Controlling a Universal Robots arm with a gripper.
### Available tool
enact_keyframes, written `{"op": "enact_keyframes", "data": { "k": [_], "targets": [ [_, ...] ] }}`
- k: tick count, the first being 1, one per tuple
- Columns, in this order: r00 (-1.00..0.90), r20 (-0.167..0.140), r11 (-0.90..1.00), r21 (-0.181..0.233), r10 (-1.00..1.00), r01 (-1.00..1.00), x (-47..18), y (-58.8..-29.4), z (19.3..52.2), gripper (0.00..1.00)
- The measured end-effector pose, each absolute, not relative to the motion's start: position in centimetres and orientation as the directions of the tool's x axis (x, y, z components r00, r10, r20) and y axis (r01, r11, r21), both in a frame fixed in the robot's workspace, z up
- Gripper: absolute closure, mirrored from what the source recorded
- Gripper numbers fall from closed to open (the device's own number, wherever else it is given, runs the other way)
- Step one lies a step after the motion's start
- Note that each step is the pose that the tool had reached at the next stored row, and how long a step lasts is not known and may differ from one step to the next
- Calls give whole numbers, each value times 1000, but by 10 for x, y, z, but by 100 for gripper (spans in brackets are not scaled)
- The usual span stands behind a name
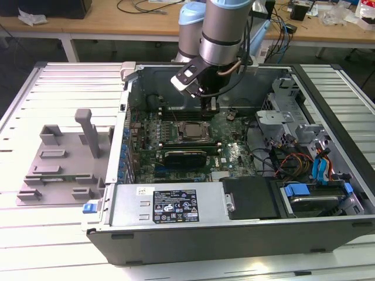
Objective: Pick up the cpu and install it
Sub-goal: 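Close the cpu cover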
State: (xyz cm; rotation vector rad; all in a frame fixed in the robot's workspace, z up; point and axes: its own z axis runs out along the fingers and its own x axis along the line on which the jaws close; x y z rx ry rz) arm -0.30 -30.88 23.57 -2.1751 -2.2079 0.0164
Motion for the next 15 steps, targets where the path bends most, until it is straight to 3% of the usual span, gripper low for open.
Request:
{"op": "enact_keyframes", "data": {
  "k": [7, 15],
  "targets": [
    [-15, 23, 15, -37, 1000, 999, -13, -309, 210, 89],
    [-15, 23, 16, -27, 1000, 1000, -39, -309, 208, 89]
  ]
}}
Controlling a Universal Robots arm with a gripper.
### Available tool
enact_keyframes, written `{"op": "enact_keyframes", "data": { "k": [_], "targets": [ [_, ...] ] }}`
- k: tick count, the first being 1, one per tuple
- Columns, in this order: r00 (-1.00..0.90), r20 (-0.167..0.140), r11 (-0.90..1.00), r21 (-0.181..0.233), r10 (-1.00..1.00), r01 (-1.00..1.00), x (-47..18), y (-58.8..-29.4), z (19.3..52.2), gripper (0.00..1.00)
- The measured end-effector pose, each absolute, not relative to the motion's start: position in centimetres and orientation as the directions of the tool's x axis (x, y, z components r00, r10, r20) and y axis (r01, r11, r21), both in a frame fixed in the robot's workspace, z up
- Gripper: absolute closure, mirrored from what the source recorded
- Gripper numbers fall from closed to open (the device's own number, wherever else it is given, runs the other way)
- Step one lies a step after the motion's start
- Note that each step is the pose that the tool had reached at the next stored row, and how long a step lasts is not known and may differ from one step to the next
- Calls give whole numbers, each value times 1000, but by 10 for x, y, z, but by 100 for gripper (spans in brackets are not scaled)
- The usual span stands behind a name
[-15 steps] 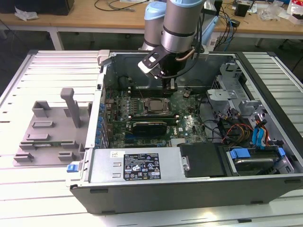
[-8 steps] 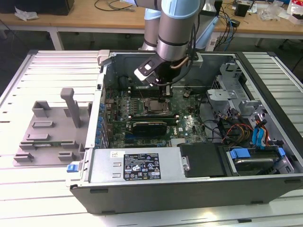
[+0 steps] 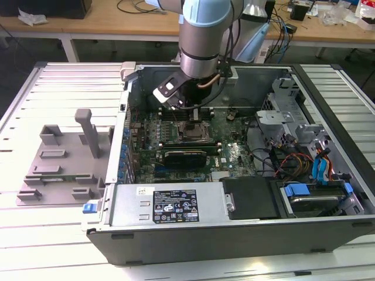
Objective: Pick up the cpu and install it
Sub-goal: 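Close the cpu cover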
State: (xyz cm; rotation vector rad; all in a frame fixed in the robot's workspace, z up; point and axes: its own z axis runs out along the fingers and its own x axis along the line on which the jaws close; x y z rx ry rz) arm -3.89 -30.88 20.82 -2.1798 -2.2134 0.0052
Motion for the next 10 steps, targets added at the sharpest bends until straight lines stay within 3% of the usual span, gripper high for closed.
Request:
{"op": "enact_keyframes", "data": {
  "k": [10],
  "targets": [
    [-15, 22, 15, -27, 1000, 1000, -35, -309, 210, 89]
  ]
}}
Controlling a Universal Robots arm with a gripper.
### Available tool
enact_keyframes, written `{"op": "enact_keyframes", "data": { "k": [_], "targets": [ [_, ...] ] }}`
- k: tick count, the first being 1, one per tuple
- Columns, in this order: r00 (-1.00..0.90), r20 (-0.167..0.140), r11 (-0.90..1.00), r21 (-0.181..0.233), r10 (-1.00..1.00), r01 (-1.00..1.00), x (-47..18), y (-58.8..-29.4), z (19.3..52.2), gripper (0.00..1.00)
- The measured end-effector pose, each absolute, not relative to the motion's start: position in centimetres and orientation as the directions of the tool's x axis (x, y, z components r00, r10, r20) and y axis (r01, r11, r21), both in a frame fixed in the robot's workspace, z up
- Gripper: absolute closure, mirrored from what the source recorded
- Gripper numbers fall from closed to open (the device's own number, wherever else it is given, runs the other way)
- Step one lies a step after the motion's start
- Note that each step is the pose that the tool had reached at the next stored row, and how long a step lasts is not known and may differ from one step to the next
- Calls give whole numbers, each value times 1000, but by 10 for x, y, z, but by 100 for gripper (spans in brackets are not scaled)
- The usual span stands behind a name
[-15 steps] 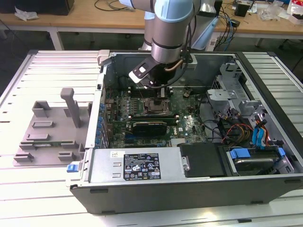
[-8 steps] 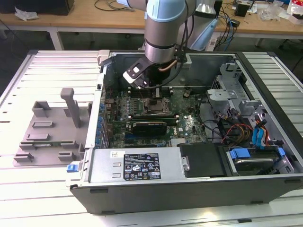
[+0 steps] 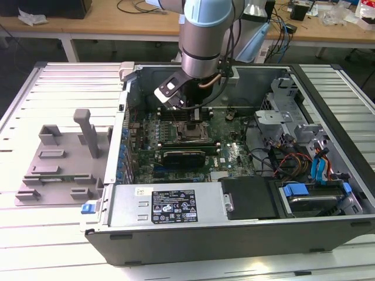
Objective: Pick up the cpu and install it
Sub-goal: 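Close the cpu cover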
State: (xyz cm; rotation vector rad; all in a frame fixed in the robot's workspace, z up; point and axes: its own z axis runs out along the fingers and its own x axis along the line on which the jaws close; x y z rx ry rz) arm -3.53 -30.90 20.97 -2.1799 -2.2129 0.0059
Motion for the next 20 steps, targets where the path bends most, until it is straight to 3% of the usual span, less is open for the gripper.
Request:
{"op": "enact_keyframes", "data": {
  "k": [16, 20],
  "targets": [
    [-15, 24, 16, -28, 1000, 999, -35, -309, 204, 89],
    [-15, 24, 15, -34, 1000, 999, -27, -309, 220, 89]
  ]
}}
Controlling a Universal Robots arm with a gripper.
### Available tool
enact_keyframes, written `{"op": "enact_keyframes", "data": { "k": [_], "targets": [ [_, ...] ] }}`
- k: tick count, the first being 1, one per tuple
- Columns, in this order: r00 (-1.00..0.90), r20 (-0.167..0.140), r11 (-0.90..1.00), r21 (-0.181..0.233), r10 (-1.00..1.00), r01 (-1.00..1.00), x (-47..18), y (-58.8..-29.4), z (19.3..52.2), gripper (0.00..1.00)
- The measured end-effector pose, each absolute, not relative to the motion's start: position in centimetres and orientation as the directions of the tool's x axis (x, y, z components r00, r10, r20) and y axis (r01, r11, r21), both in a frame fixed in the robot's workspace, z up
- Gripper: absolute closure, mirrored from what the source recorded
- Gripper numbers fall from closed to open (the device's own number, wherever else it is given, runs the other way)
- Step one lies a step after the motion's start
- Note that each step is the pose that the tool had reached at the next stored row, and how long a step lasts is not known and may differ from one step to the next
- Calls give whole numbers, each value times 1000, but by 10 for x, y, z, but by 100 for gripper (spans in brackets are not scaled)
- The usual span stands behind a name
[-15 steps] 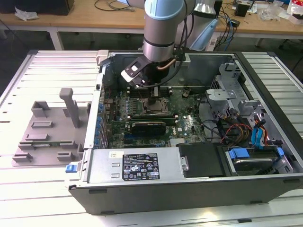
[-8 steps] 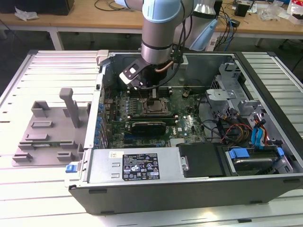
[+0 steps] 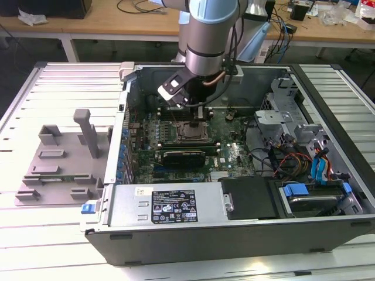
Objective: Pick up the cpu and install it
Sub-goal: 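Close the cpu cover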
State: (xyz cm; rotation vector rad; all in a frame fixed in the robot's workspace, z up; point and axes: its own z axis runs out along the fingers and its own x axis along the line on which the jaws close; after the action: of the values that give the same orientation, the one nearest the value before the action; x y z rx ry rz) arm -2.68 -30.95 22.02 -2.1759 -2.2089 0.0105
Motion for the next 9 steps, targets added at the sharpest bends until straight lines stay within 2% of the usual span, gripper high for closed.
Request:
{"op": "enact_keyframes", "data": {
  "k": [5, 9],
  "targets": [
    [-14, 25, 15, -37, 1000, 999, -25, -309, 249, 89],
    [-15, 25, 15, -37, 1000, 999, -25, -309, 252, 89]
  ]
}}
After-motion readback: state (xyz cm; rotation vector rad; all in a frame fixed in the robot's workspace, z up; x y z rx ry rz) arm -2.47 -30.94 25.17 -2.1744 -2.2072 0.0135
